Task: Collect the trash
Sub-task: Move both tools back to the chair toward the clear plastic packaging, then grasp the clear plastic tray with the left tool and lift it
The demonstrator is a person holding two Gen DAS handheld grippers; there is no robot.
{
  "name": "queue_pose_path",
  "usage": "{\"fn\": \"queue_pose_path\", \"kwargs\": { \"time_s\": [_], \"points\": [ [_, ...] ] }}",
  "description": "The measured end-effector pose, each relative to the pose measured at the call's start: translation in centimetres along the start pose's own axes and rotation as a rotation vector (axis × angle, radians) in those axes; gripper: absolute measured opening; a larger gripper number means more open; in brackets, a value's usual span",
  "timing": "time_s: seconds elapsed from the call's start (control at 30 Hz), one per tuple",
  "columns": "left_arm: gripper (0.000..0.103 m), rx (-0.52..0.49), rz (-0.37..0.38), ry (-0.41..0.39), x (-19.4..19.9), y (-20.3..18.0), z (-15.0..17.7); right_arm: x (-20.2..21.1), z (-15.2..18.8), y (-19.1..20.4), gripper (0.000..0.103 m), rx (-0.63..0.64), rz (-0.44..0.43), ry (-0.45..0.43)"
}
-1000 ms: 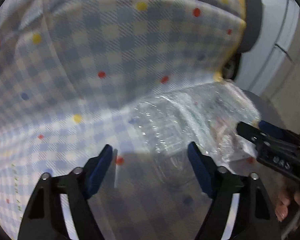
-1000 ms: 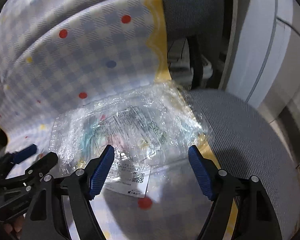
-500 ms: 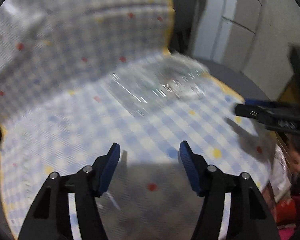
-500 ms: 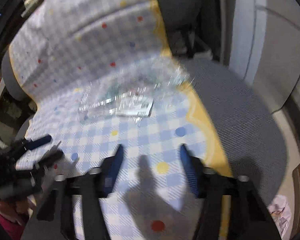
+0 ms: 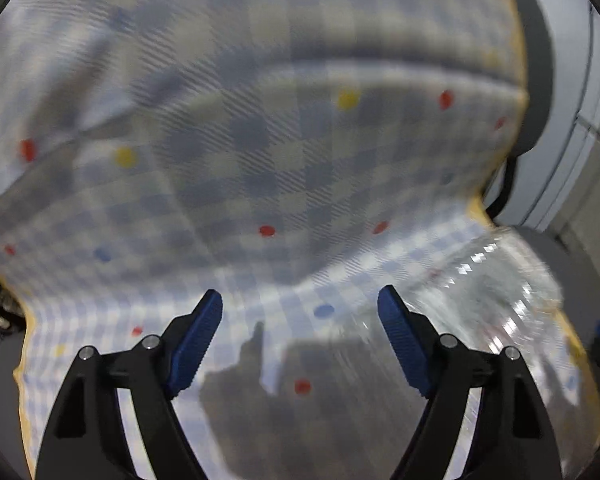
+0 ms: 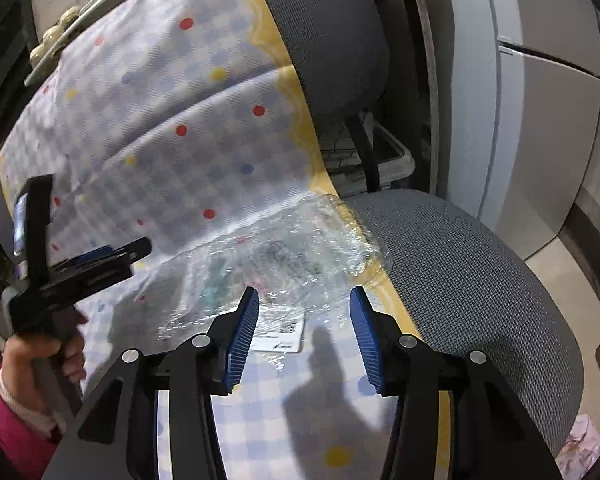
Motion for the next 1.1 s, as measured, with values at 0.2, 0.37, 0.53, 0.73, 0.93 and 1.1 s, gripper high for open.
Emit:
{"fn": "queue_pose_path", "kwargs": {
  "time_s": [0.2,0.37,0.53,0.73,0.93,1.1],
  "points": [
    [0.076,-0.052,0.131,0.108,-2.9,-0.4,-0.1,-2.4,0.7,-2.6,0.052,-0.08,-0.007,0.083],
    [0.073,-0.239,0.246,0.138,0.1,-3.1,3.2,-2.0,1.7,-4.4,0.051,-0.139,0.005,0.104],
    [0.064,-0.292,0.325,0.17,3.0,-4.7,6.8,-0.5,2.9,-5.7,0.042,-0.141,-0.074,0.147],
    [0.063,-0.306,0.376,0.15,8.3,-4.8,12.9,2.9,5.8,-5.1,0.039,-0.062,-0.091,0.201],
    [0.065,-0.151,0.376,0.108,11.7,-3.2,15.9,8.6,9.2,-3.5,0.04,0.013,-0.023,0.088],
    [0.065,0.061,0.444,0.059,13.3,-0.7,16.4,9.3,11.4,-1.5,0.043,0.072,-0.047,0.078]
  ]
}}
Point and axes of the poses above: each gripper's, at about its wrist camera, not at the fingertips, and x roughly against the way its jaws point, y to its left, z to its underside, the point moved 1 cm from there along -x, roughly the way its jaws point, and after that the axes turned 2 degrees about y, right-handed, at the moved point
